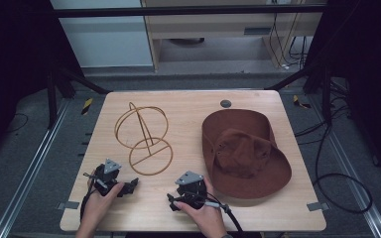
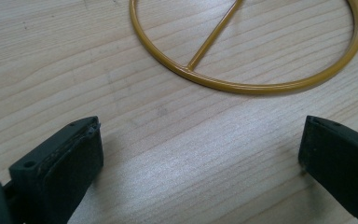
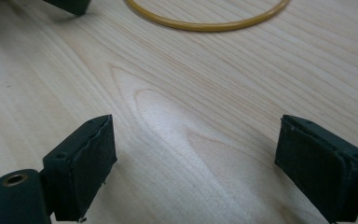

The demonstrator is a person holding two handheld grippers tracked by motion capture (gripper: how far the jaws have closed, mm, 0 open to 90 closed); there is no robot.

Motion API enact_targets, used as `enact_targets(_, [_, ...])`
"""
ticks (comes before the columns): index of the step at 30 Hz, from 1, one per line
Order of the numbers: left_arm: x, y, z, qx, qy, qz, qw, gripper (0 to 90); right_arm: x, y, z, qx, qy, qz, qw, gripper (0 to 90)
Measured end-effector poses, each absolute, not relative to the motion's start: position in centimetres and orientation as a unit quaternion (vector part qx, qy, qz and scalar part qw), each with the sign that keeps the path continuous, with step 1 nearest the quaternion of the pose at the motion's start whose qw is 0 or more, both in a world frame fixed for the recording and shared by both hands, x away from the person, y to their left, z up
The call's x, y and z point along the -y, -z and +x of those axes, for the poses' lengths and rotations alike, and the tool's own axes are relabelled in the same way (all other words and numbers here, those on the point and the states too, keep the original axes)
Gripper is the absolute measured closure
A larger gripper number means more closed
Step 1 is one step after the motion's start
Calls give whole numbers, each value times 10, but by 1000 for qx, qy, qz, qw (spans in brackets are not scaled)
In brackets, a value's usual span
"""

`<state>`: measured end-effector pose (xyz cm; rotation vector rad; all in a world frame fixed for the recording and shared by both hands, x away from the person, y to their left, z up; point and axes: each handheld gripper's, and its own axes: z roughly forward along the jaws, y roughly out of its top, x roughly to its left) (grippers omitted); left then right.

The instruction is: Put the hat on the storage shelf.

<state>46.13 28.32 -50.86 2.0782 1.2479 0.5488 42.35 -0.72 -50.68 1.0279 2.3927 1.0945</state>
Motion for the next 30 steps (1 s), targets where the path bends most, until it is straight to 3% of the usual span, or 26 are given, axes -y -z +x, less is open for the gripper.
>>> enact_targets(10, [-283,509,460,-476,-207,790,325,0,25,447,422,-861,-365,320,155,121])
enact_targets(19, [-282,509,460,-477,-207,790,325,0,103,364,468,-871,-317,330,179,105])
enact_targets(30, [-281,509,459,-477,-208,791,322,0,172,338,498,-876,-264,376,144,66])
